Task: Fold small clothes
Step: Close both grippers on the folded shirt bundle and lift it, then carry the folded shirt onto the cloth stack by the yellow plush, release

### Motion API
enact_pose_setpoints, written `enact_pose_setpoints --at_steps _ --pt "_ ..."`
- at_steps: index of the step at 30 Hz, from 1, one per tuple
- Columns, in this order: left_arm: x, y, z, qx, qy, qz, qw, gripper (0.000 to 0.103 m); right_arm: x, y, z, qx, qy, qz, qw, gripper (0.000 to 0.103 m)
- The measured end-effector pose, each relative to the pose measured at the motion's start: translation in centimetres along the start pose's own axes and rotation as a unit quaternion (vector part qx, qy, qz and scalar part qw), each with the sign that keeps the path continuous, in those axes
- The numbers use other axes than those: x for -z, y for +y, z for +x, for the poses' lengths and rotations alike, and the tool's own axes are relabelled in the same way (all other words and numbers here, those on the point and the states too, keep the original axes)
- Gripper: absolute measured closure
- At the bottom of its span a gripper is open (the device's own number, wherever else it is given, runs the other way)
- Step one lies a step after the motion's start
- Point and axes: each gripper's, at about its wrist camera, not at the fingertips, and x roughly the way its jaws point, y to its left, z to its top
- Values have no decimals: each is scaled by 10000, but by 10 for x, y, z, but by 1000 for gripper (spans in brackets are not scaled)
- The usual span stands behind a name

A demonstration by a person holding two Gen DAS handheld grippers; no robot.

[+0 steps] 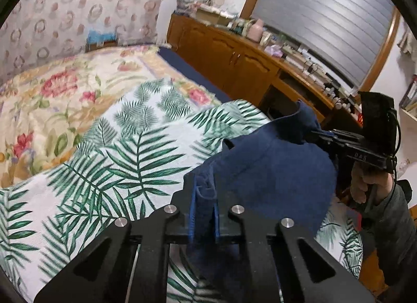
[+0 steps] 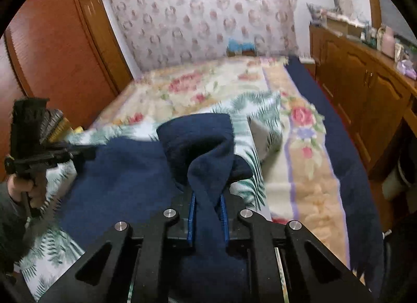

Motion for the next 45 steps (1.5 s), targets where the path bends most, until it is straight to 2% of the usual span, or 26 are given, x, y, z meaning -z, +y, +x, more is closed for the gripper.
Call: enact_pose_setpoints --at_steps 4,10,16,22,25,32,33,35,38,41,45 --pt "0 -15 -42 117 -525 66 9985 93 -4 22 -26 -1 -436 -296 9986 89" --pt "2 -26 -98 15 -1108 182 9937 93 -12 57 -47 -109 -891 -690 9936 89" --pt "15 -8 -165 -417 -1545 133 9870 93 -31 104 -40 -429 -1033 -1238 9860 89" --pt "49 25 -245 -1109 -1987 -80 9737 93 -59 172 -17 -991 -1110 -1967 9691 89" --pt "72 45 -282 -1467 -2204 -309 9638 93 -83 207 7 -1268 -1066 -2317 9586 89" --pt "136 94 -350 -2330 -2602 -966 9320 93 -147 294 80 -1835 -930 -3256 9228 89" --pt "142 100 -354 -2395 -2608 -1041 9294 93 -157 301 99 -1911 -865 -3387 9172 89" --pt "166 118 -362 -2619 -2635 -1331 9188 93 -170 332 132 -2015 -696 -3606 9080 89" --pt "195 148 -361 -2731 -2513 -1742 9121 93 -180 374 183 -2082 -455 -3897 8959 89" --pt "220 173 -352 -2729 -2404 -2115 9072 93 -175 404 232 -2050 -294 -4123 8872 89" --pt "237 185 -341 -2825 -2273 -2292 9033 93 -181 415 280 -1905 -118 -3999 8965 87"
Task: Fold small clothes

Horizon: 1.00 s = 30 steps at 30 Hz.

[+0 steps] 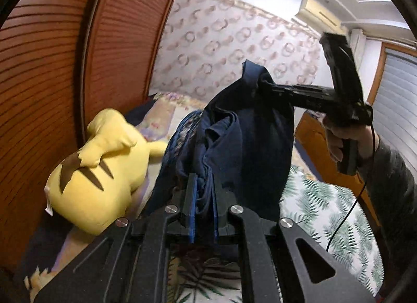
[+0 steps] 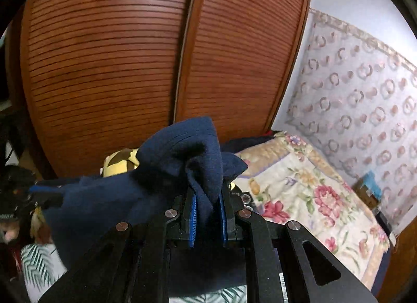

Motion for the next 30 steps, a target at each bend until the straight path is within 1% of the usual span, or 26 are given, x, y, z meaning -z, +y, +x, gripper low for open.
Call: enact_pose_setpoints --at_steps 1,2,4,5,6,7,8,9,10,11,13,14,15,16,17,19,20,21,22,24,26,29,30 --pt "2 1 3 -39 38 -21 10000 93 -2 -5 11 23 79 120 9999 86" --pt "5 5 6 -63 82 -57 9999 93 -4 -12 19 66 138 231 9996 81" --pt "6 8 6 -102 132 -90 9998 93 -10 -20 25 252 99 356 9990 79" --pt "7 11 7 -121 169 -121 9997 93 -11 -26 25 303 36 422 9986 74" --pt "8 12 8 -142 201 -147 9996 93 -16 -19 23 331 -42 439 9985 63" --pt "9 13 9 -162 230 -174 9995 93 -16 -22 22 394 -125 450 9981 57" --pt "9 17 11 -182 260 -207 9993 93 -15 -21 21 472 -199 459 9976 45" --pt "9 16 9 -186 267 -225 9992 93 -13 -20 22 504 -253 481 9973 43" --pt "9 16 8 -212 272 -229 9991 93 -9 -21 25 445 -248 512 9974 43" --pt "9 15 8 -249 293 -195 9991 93 1 -12 26 295 -205 555 9978 43" --pt "8 13 7 -300 301 -141 9990 92 16 -5 43 -115 14 697 9975 44" --pt "7 11 5 -346 303 -86 9989 91 25 -7 55 -139 164 753 9969 44" --pt "7 10 4 -371 290 -47 9989 88 32 -9 69 -59 307 827 9961 44" --pt "6 8 1 -339 260 -8 9991 80 37 -14 84 -49 395 925 9949 44" --pt "5 6 -2 -286 233 24 9993 74 41 -17 98 -95 440 1055 9934 44" --pt "2 0 -11 -245 132 131 9995 54 38 -25 121 -149 399 1316 9904 43" --pt "0 -3 -14 -263 97 214 9994 48 39 -30 121 -158 327 1392 9896 43" --pt "-2 -7 -17 -317 69 291 9990 30 43 -24 112 -154 273 1424 9893 43" --pt "-3 -11 -21 -405 12 387 9984 21 42 -25 111 -119 243 1436 9893 43" --pt "-5 -21 -28 -534 -152 536 9970 21 58 -17 85 -4 151 1445 9894 43" --pt "-7 -30 -33 -588 -225 674 9957 21 62 -15 69 111 23 1474 9890 43" --pt "-8 -45 -37 -597 -334 878 9938 21 91 16 24 266 -166 1479 9885 43" --pt "-8 -49 -37 -577 -351 915 9935 21 98 19 14 308 -218 1497 9880 43"
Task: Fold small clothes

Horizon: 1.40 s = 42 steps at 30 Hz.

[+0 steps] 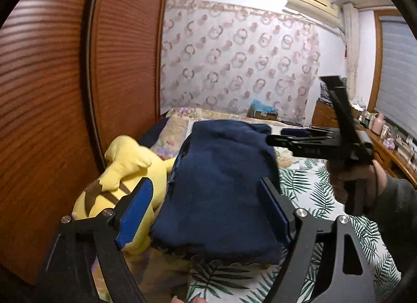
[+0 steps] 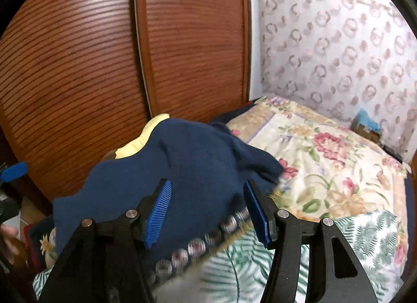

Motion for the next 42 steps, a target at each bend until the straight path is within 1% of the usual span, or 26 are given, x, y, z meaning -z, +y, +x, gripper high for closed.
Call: enact_pose_setpoints --at_steps 3,4,9,11,13,14,18,23,26,30,36,38,42 --pt "-1 -14 -2 120 -3 67 9999 21 31 10 -35 163 -143 107 9997 43" --pt "-1 -19 -2 146 -4 104 9998 21 37 10 -44 220 -161 142 9995 43" --pt "2 -48 -3 428 10 246 9988 21 73 11 -89 526 -328 398 9973 29" --pt "5 -61 -3 471 38 308 9984 21 88 11 -105 717 -374 509 9954 27" --pt "6 -72 -2 487 118 323 9982 21 103 18 -128 915 -459 607 9929 26" --pt "7 -77 -2 555 136 330 9978 21 110 19 -138 1022 -500 683 9912 26" --pt "13 -102 -5 716 157 423 9964 21 135 26 -166 1397 -561 906 9845 25" --pt "17 -133 -14 962 176 489 9940 21 151 46 -211 1791 -770 1226 9731 25" --pt "13 -152 -23 975 96 590 9934 21 152 56 -222 2015 -908 1339 9660 25" --pt "6 -168 -33 947 23 719 9929 21 154 77 -226 2276 -1035 1419 9578 25" --pt "0 -179 -45 933 -82 768 9926 21 158 97 -224 2391 -1314 1505 9502 25" --pt "1 -182 -51 873 -214 796 9928 21 160 103 -223 2463 -1399 1530 9467 25" --pt "-2 -182 -54 859 -230 756 9932 21 168 110 -212 2525 -1473 1541 9438 25"
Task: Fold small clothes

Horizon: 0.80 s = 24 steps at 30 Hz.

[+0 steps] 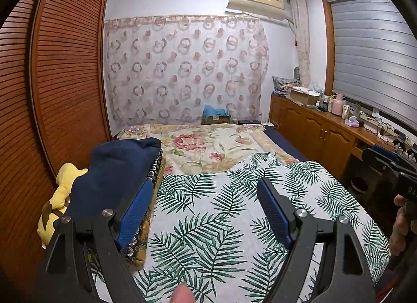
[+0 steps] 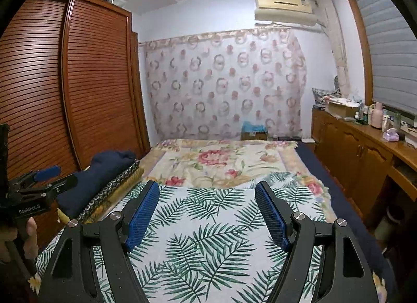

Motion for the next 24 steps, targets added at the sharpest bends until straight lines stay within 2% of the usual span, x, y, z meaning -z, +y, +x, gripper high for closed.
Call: enact_pose_setpoints --at_steps 5,24 --pt "-1 2 0 51 -12 -43 10000 21 12 0 1 24 -1 30 10000 25" --pt "0 1 -3 -40 -42 -25 10000 21 6 -22 -2 -29 47 -4 10000 25"
